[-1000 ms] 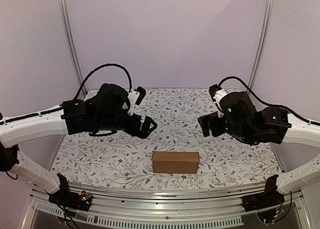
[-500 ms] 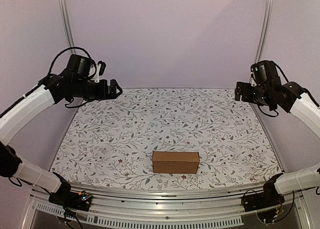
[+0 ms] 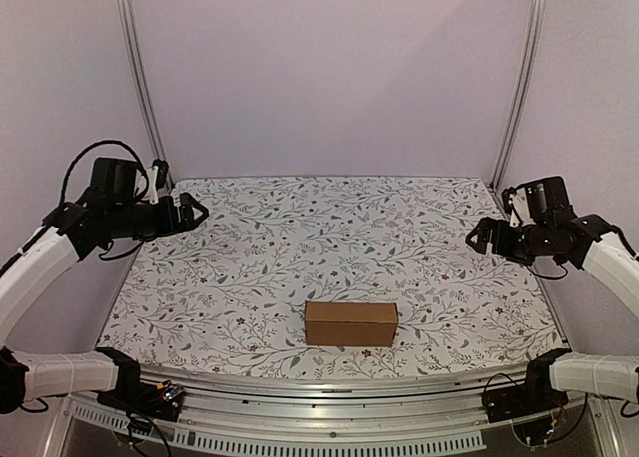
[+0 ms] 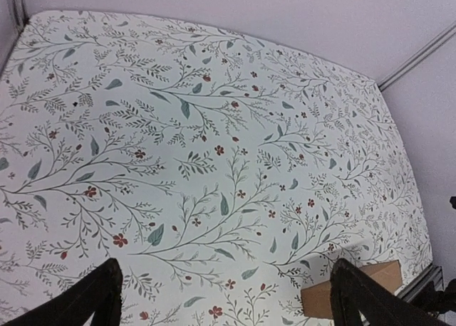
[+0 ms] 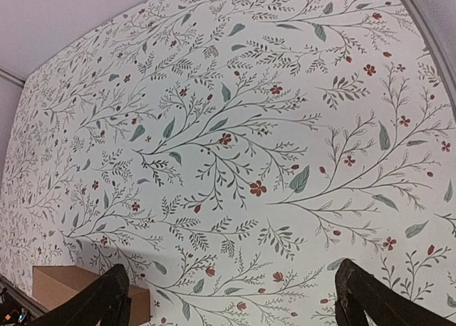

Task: Fold the paper box

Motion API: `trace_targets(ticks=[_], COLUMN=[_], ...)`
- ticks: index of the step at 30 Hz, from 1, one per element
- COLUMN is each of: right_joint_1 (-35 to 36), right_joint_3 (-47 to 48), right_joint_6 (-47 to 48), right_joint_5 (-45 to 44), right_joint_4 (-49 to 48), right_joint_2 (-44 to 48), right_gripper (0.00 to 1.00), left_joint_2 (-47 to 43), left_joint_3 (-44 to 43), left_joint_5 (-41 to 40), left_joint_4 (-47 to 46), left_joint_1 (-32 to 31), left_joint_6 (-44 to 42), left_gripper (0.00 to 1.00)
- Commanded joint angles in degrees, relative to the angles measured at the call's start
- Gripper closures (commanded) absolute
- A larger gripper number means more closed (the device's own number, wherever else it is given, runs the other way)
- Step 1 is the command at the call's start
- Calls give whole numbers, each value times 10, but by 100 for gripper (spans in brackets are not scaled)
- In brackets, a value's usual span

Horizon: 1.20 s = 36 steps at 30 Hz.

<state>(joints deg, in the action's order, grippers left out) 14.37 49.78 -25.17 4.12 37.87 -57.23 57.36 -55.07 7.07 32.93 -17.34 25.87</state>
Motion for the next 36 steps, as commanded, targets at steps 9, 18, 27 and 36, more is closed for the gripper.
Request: trace_targets(ticks=[9, 18, 27, 36], right_joint_1=[40, 41, 41, 40], right_joint_3=[-157, -178, -160, -139], right_joint_6=[-70, -84, -71, -68], right_joint_5=[100, -10, -25, -10], right_joint_4=[-79, -74, -80, -83], right_joint_2=[124, 192, 219, 215], right_gripper=[1, 1, 1, 1], left_joint_2=[-78, -219, -287, -278], left_joint_3=[129, 212, 226, 215], left_joint_5=[107, 81, 23, 22], left_joint_4=[-82, -128, -121, -117], left_joint_1=[2, 2, 2, 1], left_joint_6=[66, 71, 69, 74], left_gripper=[1, 1, 0, 0])
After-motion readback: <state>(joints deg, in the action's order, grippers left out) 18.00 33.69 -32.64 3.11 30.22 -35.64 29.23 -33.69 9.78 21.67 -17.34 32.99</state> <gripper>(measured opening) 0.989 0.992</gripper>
